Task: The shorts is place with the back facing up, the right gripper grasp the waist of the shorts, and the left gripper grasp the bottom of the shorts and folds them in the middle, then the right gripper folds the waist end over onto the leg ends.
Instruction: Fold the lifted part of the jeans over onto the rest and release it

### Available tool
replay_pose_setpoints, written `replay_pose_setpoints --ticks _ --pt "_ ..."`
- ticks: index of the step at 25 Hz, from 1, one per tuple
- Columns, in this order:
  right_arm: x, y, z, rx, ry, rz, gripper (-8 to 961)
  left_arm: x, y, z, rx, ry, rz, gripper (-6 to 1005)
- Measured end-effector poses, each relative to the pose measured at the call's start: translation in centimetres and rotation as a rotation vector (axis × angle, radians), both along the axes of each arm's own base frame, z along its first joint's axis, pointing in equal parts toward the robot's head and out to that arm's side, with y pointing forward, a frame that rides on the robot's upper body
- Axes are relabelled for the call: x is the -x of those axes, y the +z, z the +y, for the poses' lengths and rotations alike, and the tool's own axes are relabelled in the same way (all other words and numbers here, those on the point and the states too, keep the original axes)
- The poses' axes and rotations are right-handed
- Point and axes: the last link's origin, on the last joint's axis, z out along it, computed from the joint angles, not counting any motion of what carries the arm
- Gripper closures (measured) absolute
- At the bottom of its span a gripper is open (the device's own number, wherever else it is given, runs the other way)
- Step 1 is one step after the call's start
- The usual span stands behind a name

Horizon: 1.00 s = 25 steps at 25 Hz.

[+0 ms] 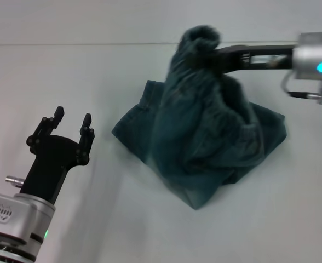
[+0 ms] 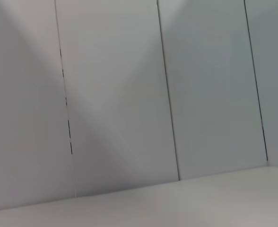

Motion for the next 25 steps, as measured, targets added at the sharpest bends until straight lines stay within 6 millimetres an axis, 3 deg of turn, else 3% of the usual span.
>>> replay_pose_setpoints --ticks 5,10,14,20,23,25 --pt "1.6 -3.1 0.8 0.012 0.026 -0.112 850 -0.1 -0.1 0.1 0.009 -0.008 0.002 466" --pt "2.0 -4.1 0.9 0.009 0.043 -0.153 849 -0.3 -0.3 0.2 0.021 -0.013 0.003 466" --pt "2.4 -3.5 0.8 0.003 0.054 -0.109 680 -0.5 -0.4 0.3 0.023 -0.018 0.001 467" --pt "2.0 -1.2 -0.2 -0.055 0.091 0.023 416 -0.5 -0.3 0.3 0.022 -0.021 0.001 468" --pt "0.6 0.0 -1.5 -0.086 0.114 0.060 176 -0.5 -0.3 0.4 0.023 -0.023 0.002 467" --pt "-1.4 0.6 -2.9 -0.130 0.141 0.058 168 -0.5 -0.3 0.4 0.024 -0.024 0.003 467"
